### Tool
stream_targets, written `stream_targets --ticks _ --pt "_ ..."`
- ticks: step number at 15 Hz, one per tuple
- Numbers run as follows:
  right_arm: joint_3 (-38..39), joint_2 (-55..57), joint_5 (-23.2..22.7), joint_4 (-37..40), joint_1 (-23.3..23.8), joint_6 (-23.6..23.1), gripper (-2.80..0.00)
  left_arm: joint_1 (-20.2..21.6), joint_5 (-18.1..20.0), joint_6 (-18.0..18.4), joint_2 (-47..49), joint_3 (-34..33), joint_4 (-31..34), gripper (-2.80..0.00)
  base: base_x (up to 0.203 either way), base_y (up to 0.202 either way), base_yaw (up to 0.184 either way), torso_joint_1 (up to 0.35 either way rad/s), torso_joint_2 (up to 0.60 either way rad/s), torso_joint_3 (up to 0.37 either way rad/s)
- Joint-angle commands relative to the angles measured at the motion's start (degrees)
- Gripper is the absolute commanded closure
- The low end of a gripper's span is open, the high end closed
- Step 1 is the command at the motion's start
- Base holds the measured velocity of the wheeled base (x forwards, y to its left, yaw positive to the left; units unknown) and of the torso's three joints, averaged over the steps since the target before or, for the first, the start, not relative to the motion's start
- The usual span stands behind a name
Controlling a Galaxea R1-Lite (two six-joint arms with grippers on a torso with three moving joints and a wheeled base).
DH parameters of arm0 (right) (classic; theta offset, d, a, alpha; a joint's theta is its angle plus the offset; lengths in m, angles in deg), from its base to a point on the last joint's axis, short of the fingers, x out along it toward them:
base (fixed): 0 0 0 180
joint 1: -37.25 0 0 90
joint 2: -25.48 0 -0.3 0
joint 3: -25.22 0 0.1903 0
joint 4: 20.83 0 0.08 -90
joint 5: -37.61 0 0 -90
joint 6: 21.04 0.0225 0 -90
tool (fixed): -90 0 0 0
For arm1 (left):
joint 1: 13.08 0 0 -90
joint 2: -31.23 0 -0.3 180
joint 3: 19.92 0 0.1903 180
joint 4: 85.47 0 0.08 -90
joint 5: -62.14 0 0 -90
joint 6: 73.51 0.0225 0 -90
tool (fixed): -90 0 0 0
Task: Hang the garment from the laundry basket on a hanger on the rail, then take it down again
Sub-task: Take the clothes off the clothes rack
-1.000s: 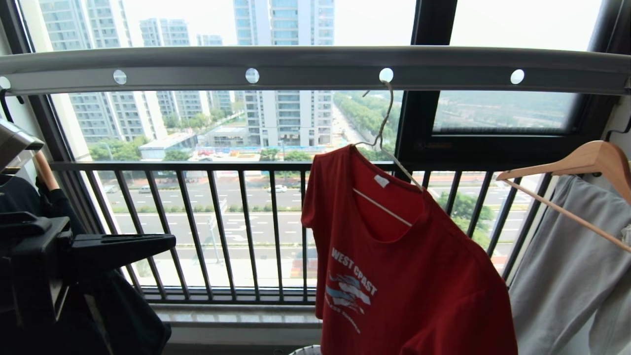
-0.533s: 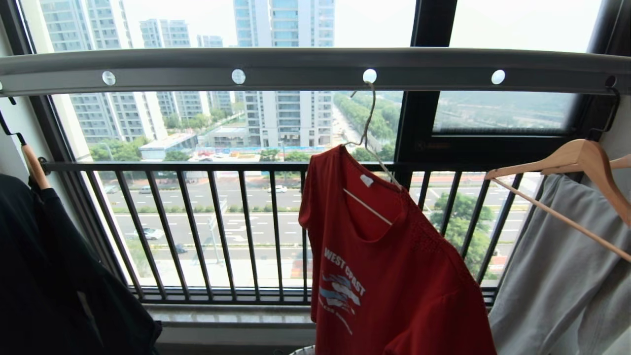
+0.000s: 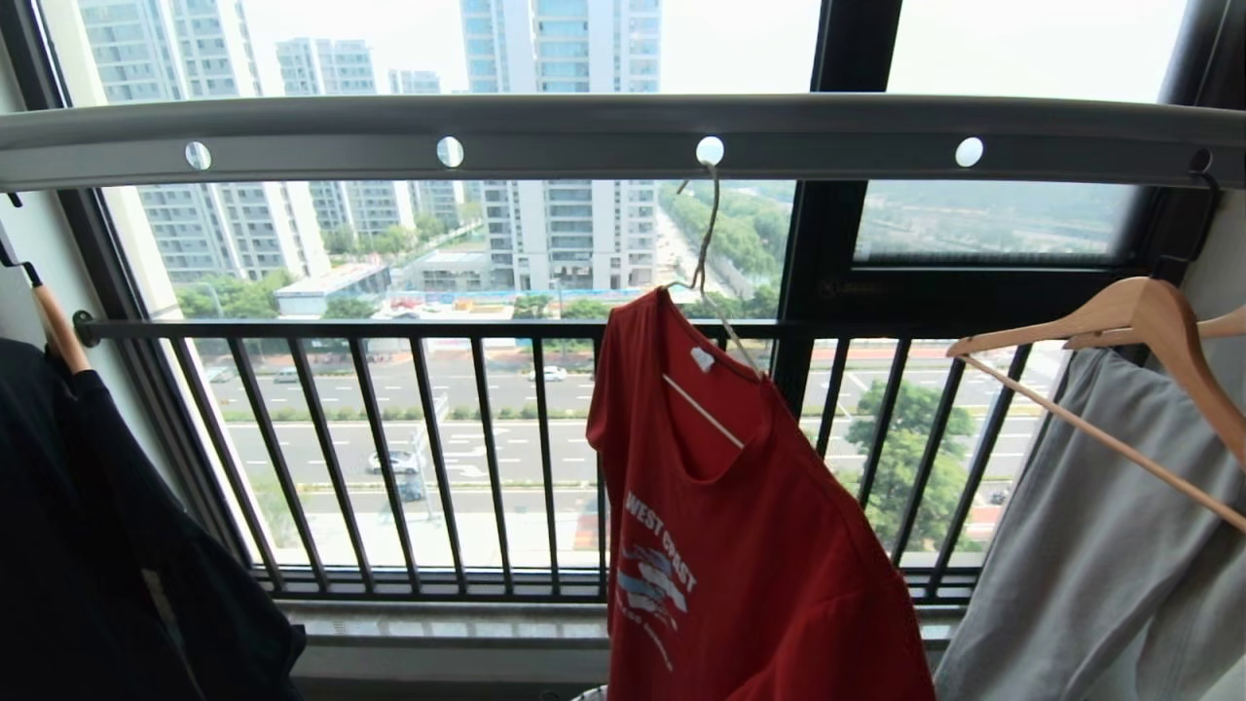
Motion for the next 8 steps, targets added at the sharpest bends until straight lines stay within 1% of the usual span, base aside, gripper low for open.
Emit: stream_targets --ticks 1,2,3,4,5,6,7,8 --pt "8.0 -9.8 -3.2 0.1 0.3 -1.2 0.00 0.2 -8.0 2.8 -6.5 -5.8 0.0 0.00 0.000 0.000 0.000 0.000 0.00 0.000" --pt "12.1 -11.3 -4.2 -0.7 0.3 -2.1 0.00 0.3 -13.8 6.3 -6.7 -8.5 -0.1 0.00 0.000 0.000 0.000 0.000 0.00 0.000" --pt "15.7 -11.6 -4.6 -2.8 0.3 -2.0 0.00 0.3 -18.7 9.8 -6.8 -11.2 -0.2 0.00 0.000 0.000 0.000 0.000 0.00 0.000" --pt "19.6 -11.8 -4.8 -6.6 0.3 -1.6 0.00 0.3 -23.1 13.1 -6.9 -13.8 -0.2 0.00 0.000 0.000 0.000 0.000 0.00 0.000" --pt "23.4 -11.9 -4.9 -11.0 0.3 -1.4 0.00 0.3 -25.9 15.5 -6.9 -15.8 -0.3 0.00 0.000 0.000 0.000 0.000 0.00 0.000" --pt "27.4 -11.9 -5.0 -15.4 0.3 -1.6 0.00 0.3 -27.1 16.3 -6.9 -17.8 -1.1 0.00 0.000 0.000 0.000 0.000 0.00 0.000" --pt "31.8 -11.9 -5.0 -20.6 0.3 -1.8 0.00 0.3 -28.1 16.7 -6.9 -20.3 -3.8 0.00 0.000 0.000 0.000 0.000 0.00 0.000" --pt "36.5 -12.0 -5.0 -26.1 0.3 -2.2 0.00 0.3 -28.7 17.1 -6.9 -23.4 -7.9 0.00 0.000 0.000 0.000 0.000 0.00 0.000"
